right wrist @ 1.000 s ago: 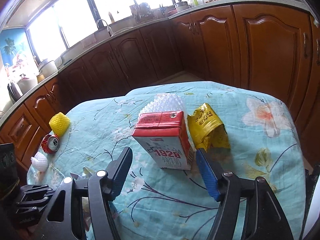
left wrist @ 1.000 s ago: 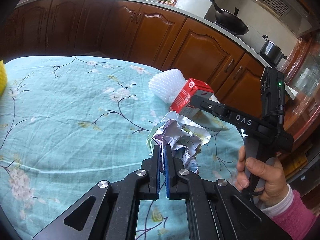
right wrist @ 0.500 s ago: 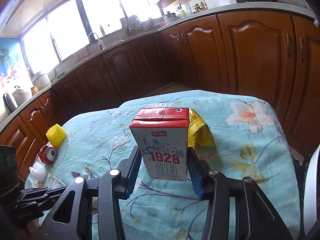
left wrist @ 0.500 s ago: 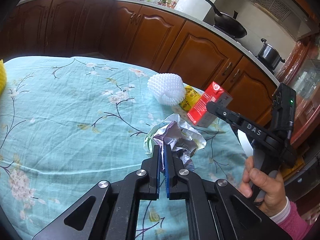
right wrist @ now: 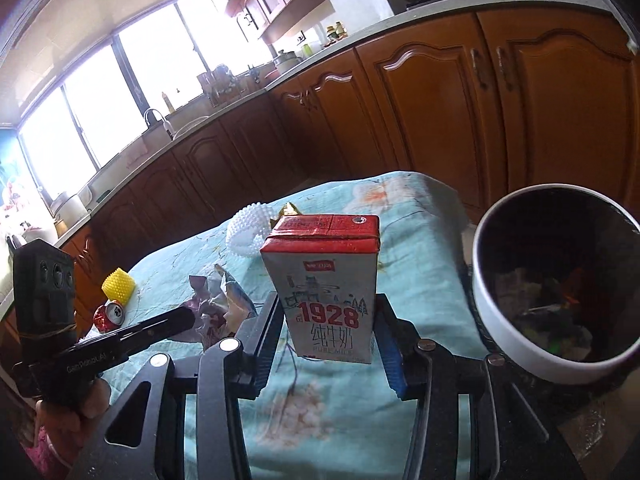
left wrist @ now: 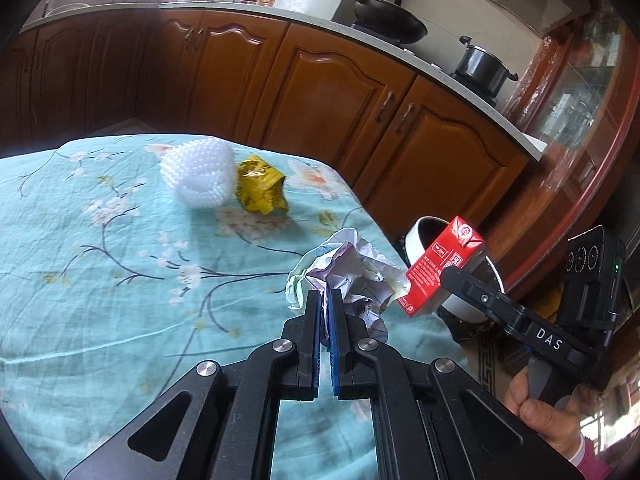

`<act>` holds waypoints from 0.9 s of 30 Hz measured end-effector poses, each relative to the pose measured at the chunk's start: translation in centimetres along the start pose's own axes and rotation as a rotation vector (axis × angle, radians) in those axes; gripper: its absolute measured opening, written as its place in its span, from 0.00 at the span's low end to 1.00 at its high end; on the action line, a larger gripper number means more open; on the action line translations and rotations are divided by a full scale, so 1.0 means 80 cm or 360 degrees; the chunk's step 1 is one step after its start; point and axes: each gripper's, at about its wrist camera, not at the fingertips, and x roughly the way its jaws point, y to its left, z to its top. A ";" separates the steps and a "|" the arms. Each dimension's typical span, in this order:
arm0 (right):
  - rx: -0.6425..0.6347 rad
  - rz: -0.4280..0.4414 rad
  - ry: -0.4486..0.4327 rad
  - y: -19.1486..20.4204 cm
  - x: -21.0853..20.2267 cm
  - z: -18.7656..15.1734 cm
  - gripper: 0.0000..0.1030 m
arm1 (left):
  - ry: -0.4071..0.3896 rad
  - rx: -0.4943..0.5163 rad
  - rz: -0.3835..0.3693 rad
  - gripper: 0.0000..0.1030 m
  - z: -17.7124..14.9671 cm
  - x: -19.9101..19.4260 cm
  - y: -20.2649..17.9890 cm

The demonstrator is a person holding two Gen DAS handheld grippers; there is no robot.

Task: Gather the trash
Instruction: 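Carry the foil and carton into the black bin and open both tools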

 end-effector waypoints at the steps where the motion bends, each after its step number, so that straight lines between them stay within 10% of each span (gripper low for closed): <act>1: 0.0013 -0.0013 -0.0010 -0.007 -0.008 -0.001 0.44 | 0.0007 0.0016 -0.0012 0.02 0.001 0.005 -0.007; 27: 0.0210 -0.0287 -0.0195 -0.125 -0.113 0.000 0.44 | 0.0088 0.0286 -0.0181 0.02 0.038 0.101 -0.145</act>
